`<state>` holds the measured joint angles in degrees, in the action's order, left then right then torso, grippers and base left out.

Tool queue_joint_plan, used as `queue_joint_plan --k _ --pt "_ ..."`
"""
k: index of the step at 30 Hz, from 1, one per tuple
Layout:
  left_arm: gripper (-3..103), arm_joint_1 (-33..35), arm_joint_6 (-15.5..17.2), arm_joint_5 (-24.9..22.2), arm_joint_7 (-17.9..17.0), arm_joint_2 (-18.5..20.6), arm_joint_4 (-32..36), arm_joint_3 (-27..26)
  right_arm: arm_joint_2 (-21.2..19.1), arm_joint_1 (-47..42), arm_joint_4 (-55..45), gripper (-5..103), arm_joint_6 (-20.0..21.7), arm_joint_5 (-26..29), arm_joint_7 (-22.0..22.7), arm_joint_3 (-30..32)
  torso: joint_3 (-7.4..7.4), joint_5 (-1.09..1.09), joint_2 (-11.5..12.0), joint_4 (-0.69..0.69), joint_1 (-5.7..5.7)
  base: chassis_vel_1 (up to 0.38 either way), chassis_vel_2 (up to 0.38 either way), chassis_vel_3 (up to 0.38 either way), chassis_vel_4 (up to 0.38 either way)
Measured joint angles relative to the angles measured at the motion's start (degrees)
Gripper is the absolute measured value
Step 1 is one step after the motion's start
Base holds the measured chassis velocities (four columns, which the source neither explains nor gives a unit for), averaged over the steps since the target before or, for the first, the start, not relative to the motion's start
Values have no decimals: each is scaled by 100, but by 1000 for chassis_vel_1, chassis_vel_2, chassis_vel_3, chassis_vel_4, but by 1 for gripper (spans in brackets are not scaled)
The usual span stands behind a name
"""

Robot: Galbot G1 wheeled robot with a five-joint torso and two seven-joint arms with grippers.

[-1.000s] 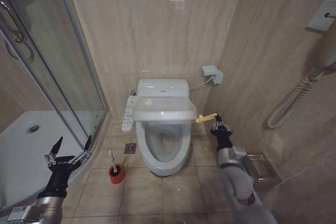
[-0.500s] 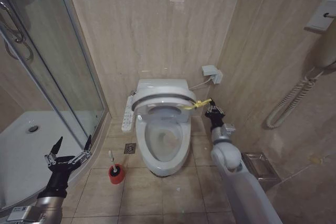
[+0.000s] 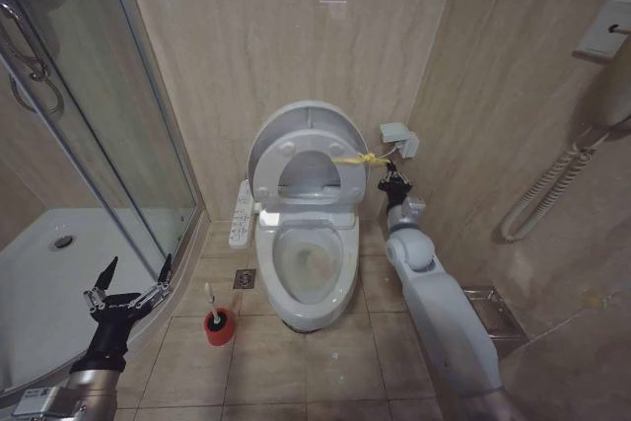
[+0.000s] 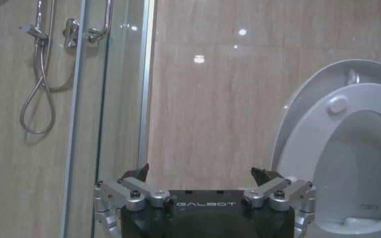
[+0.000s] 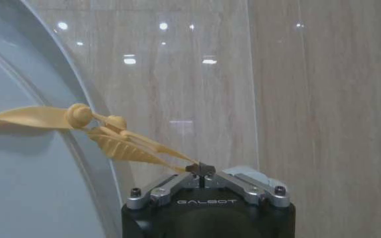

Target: Open the toilet lid, clean the toilet bowl with a toilet brush, close the toilet lid, and flush.

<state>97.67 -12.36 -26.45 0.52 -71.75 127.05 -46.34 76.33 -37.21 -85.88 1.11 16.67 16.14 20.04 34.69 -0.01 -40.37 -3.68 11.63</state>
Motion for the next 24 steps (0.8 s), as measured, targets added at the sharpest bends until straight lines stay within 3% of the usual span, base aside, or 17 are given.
queue_joint_plan --k 24 --pt "100 0 0 0 0 0 0 0 227 1377 1093 0 75 -19 78 -517 1 1 1 -1 1 0 0 0 0"
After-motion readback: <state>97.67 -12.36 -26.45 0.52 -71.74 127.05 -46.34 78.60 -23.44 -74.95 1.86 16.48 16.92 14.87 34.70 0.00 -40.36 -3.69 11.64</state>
